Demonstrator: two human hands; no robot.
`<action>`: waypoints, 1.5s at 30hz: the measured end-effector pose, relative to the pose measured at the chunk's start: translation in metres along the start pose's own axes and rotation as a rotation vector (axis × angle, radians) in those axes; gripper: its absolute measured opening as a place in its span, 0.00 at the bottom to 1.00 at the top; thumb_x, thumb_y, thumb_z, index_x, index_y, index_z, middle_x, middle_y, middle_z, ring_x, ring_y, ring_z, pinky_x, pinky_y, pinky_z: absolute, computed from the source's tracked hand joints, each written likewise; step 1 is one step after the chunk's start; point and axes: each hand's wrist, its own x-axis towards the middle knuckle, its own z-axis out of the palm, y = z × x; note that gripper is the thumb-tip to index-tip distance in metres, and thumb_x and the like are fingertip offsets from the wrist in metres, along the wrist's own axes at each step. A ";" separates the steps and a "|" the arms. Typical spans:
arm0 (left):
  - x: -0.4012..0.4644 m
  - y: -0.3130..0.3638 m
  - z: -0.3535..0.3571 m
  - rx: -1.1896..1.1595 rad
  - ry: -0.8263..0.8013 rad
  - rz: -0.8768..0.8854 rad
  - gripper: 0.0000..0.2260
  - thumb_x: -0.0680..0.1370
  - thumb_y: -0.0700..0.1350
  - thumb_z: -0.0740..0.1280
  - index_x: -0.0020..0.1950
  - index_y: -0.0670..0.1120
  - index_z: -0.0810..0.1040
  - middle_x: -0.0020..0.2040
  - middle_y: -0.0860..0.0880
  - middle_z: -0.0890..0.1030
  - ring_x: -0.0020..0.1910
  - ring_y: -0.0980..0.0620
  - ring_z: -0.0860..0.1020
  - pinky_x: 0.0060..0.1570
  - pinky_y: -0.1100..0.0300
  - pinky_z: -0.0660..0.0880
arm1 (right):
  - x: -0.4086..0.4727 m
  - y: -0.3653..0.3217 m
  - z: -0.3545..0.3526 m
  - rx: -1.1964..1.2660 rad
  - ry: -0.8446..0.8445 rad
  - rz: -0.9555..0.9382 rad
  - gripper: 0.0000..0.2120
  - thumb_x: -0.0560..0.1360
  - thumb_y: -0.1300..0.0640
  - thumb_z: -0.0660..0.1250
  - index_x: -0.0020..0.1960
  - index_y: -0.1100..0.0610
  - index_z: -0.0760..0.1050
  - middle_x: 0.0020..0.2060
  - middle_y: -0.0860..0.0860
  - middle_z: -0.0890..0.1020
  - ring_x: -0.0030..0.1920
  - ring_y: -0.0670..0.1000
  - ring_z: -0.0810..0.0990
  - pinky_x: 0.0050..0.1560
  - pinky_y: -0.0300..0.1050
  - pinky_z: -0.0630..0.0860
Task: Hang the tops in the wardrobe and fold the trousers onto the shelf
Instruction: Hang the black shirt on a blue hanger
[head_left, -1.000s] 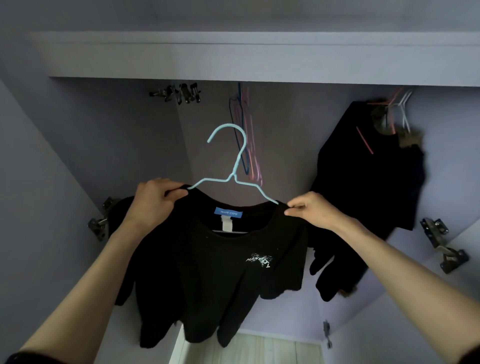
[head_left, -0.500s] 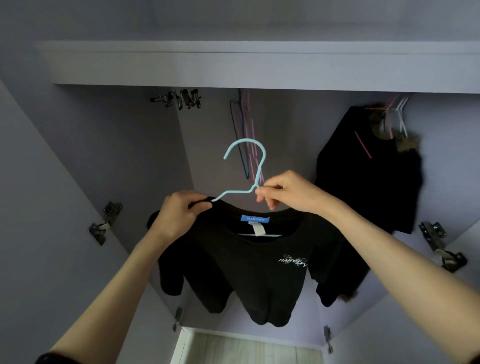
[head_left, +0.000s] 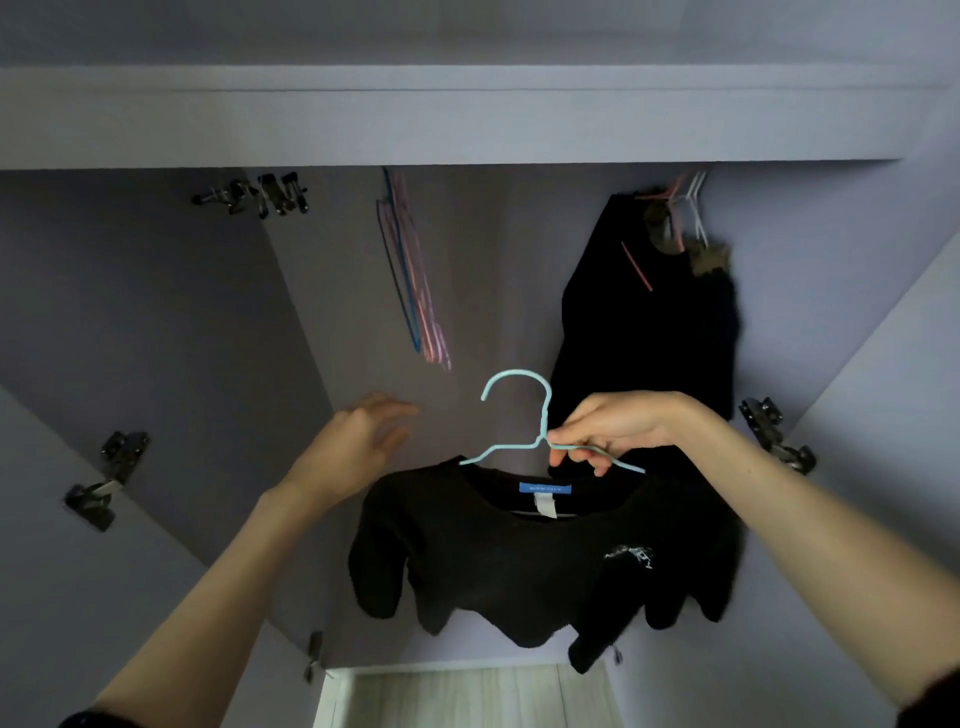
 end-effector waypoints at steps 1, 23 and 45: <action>0.004 0.008 -0.003 0.034 0.056 0.067 0.13 0.77 0.35 0.65 0.60 0.41 0.79 0.57 0.44 0.79 0.55 0.46 0.78 0.57 0.59 0.71 | -0.001 0.008 -0.004 0.053 0.002 0.042 0.18 0.79 0.49 0.61 0.53 0.63 0.79 0.32 0.50 0.74 0.33 0.47 0.74 0.46 0.44 0.78; 0.120 0.141 -0.048 0.693 0.644 0.409 0.38 0.70 0.34 0.66 0.76 0.43 0.53 0.76 0.39 0.54 0.75 0.39 0.48 0.69 0.34 0.45 | -0.004 0.016 -0.110 1.001 0.374 -0.221 0.09 0.77 0.69 0.59 0.53 0.63 0.76 0.47 0.56 0.80 0.49 0.55 0.79 0.39 0.47 0.82; 0.140 0.130 -0.043 0.857 0.683 0.311 0.46 0.65 0.39 0.68 0.76 0.47 0.44 0.76 0.44 0.49 0.75 0.41 0.43 0.69 0.35 0.39 | 0.057 -0.015 -0.213 1.164 0.641 -0.466 0.16 0.82 0.62 0.53 0.70 0.58 0.65 0.66 0.55 0.74 0.62 0.56 0.75 0.58 0.47 0.71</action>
